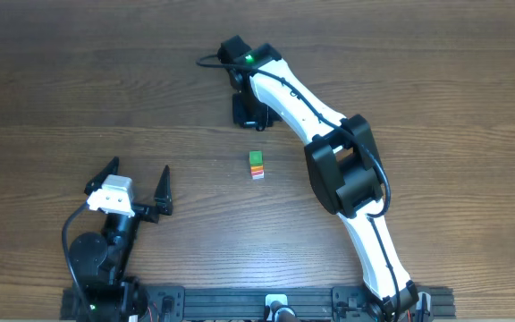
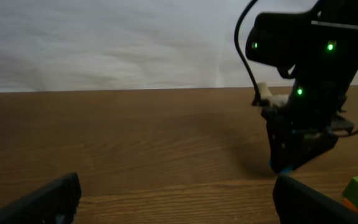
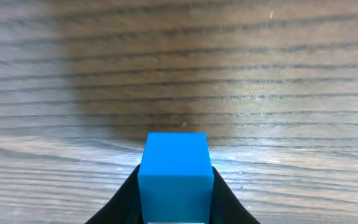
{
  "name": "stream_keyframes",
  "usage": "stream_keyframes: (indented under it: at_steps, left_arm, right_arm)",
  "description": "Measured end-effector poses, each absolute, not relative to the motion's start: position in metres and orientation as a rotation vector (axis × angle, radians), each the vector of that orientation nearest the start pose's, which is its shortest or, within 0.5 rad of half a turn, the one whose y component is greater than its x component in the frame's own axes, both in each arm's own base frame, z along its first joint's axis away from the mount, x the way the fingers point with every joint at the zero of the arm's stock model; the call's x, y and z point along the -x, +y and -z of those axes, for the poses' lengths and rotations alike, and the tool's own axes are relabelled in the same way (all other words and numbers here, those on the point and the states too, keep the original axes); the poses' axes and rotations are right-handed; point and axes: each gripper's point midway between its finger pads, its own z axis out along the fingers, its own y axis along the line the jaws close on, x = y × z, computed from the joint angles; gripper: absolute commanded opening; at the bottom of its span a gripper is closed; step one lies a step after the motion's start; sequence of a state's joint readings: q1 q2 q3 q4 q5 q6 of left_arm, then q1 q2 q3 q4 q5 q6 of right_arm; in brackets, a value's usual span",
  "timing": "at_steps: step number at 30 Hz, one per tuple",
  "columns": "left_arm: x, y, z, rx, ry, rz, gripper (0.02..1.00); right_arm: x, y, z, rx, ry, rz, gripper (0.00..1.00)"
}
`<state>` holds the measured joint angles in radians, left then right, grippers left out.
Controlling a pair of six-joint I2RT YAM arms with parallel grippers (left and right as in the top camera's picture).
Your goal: Stack Cubes
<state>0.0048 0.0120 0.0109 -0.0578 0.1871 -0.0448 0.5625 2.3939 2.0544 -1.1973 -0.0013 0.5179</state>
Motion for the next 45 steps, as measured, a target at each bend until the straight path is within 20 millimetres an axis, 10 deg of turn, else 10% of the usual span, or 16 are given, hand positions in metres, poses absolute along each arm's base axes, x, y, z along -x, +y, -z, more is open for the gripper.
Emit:
stream_keyframes:
  at_steps: [20,31,45]
  left_arm:
    - [-0.244,-0.031,-0.162,-0.103,1.629,0.183,0.998]
    - [-0.244,-0.031,-0.162,-0.103,1.629,0.183,0.998]
    - [-0.244,-0.031,-0.162,-0.103,1.629,0.183,0.998]
  right_arm:
    - [-0.340,0.251,-0.172,0.164,2.999,-0.128,0.102]
    - [-0.295,0.252,-0.128,0.168,3.139,-0.049,0.099]
    - [-0.290,0.256,-0.119,0.123,3.146,-0.091,0.097]
